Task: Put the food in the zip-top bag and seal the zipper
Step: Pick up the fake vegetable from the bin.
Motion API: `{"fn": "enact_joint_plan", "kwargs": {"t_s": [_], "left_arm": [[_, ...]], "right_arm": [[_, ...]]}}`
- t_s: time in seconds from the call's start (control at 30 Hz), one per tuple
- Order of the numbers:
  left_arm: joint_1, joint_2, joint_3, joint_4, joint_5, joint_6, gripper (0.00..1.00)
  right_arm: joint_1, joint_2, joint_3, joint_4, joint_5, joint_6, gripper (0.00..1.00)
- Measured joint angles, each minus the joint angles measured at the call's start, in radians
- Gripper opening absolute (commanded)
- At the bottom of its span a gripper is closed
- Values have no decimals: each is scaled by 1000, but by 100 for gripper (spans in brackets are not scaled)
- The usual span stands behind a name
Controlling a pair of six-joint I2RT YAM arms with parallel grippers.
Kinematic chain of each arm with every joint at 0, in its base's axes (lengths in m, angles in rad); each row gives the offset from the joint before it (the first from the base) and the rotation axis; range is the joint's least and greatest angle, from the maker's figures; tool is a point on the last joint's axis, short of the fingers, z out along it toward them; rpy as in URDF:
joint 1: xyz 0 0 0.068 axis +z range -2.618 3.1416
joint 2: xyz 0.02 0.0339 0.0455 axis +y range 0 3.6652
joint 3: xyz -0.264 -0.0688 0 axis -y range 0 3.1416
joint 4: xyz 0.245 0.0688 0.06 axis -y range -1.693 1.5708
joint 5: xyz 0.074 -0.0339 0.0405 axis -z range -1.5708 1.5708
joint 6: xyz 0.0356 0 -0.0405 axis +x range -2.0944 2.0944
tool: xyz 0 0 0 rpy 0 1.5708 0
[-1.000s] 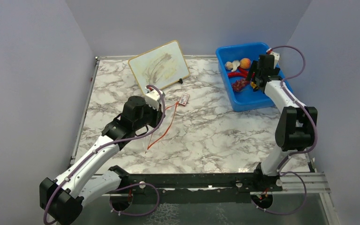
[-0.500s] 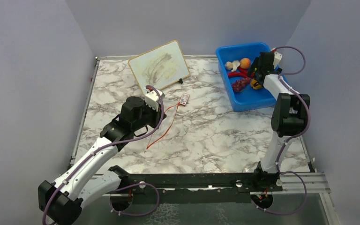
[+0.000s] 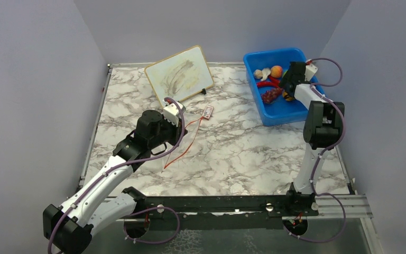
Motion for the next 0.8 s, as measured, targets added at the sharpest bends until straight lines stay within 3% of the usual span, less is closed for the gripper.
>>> {"fn": "enact_joint_plan", "kwargs": {"t_s": [0.23, 0.37, 0.5, 0.8], "left_arm": [[0, -3, -1, 0, -2, 0, 0], [0, -15, -1, 0, -9, 3, 0], [0, -32, -1, 0, -10, 5, 0], [0, -36, -1, 0, -10, 10, 0]], "right_arm": [[-4, 42, 3, 6, 3, -1, 77], [-4, 41, -15, 38, 2, -32, 74], [-4, 41, -20, 50, -9, -64, 62], [-4, -1, -20, 49, -103, -97, 47]]}}
